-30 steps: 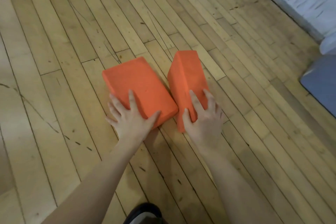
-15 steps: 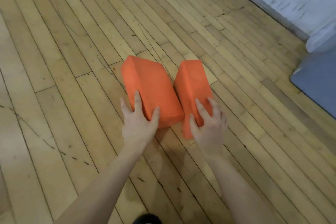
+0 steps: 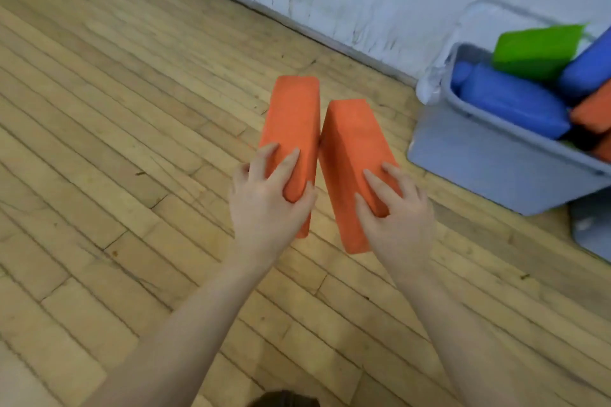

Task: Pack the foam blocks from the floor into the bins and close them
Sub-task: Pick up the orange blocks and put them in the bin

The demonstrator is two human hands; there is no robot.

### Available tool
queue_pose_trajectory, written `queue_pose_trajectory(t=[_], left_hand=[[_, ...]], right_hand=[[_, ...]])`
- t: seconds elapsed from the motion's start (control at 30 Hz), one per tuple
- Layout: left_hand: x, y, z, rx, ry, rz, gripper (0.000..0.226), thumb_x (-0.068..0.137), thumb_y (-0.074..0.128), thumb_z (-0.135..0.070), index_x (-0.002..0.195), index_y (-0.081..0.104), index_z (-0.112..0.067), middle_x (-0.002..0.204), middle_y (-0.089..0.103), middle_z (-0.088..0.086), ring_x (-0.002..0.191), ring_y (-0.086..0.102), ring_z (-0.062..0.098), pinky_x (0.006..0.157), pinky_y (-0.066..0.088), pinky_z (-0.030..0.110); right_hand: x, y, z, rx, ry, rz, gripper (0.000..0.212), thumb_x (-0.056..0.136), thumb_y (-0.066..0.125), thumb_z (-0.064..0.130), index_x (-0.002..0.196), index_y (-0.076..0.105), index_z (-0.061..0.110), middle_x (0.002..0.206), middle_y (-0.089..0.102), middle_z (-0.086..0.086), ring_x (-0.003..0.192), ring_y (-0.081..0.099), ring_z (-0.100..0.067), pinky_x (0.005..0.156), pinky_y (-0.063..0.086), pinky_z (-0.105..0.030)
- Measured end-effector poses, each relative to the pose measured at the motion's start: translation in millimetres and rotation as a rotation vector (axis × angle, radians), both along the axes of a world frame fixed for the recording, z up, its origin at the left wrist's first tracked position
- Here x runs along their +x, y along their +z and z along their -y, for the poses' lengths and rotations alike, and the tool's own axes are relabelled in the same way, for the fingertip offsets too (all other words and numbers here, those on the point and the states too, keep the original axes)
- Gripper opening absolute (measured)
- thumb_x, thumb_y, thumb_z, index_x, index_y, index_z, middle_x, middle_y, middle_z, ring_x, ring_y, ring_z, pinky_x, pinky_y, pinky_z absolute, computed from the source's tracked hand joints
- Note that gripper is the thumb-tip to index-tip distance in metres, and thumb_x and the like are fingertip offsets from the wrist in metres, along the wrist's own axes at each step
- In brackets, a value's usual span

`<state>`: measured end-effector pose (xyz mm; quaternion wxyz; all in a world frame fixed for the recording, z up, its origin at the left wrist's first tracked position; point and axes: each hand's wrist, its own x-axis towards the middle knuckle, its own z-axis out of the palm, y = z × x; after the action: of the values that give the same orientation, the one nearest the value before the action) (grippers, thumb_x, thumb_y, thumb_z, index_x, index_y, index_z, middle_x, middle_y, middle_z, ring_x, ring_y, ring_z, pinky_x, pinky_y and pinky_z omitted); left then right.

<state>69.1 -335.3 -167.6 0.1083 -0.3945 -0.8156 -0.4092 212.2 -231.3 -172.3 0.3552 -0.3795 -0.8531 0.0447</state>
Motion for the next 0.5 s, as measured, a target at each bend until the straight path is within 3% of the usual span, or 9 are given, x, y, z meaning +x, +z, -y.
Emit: queue_pose_trajectory(t=[0.1,0.27,0.4,0.5], left_hand=[[9.8,52.5,-54.6,0.036,-0.137,-0.082,0.045,0.071,0.057,-0.043,0.110,0.069,-0.025,0.122,0.059,0.000,0.093,0.054,0.035,0.077,0.050,0.044],[49.4,110.3,-148.6,0.127,-0.329,-0.169,0.041,0.072,0.061,-0.039,0.109,0.070,-0.023,0.122,0.060,0.000,0.091,0.057,0.037,0.081,0.048,0.044],[105.7,125.8,-218.0,0.253,-0.395,-0.160,0.034,0.075,0.064,-0.036,0.105,0.071,-0.021,0.121,0.062,-0.001,0.090,0.058,0.035,0.081,0.046,0.042],[160.7,125.5,-278.8,0.365,-0.441,-0.143,0.034,0.078,0.065,-0.034,0.108,0.071,-0.019,0.124,0.060,0.000,0.096,0.058,0.033,0.089,0.042,0.035]], right_hand=[[23.0,52.5,-41.4,0.019,-0.101,-0.041,0.035,0.079,0.055,0.039,0.107,0.071,0.025,0.123,0.062,-0.002,0.102,0.059,-0.032,0.079,0.051,-0.046],[77.6,123.0,-113.5,0.056,-0.242,-0.087,0.037,0.076,0.055,0.040,0.106,0.071,0.024,0.121,0.062,-0.003,0.102,0.058,-0.034,0.080,0.049,-0.050],[129.9,141.9,-162.5,0.117,-0.324,-0.176,0.035,0.079,0.057,0.038,0.107,0.071,0.023,0.122,0.061,-0.002,0.106,0.056,-0.032,0.082,0.049,-0.051],[182.7,142.8,-212.9,0.266,-0.391,-0.224,0.031,0.078,0.059,0.035,0.101,0.073,0.020,0.116,0.065,-0.005,0.097,0.059,-0.035,0.077,0.049,-0.047]])
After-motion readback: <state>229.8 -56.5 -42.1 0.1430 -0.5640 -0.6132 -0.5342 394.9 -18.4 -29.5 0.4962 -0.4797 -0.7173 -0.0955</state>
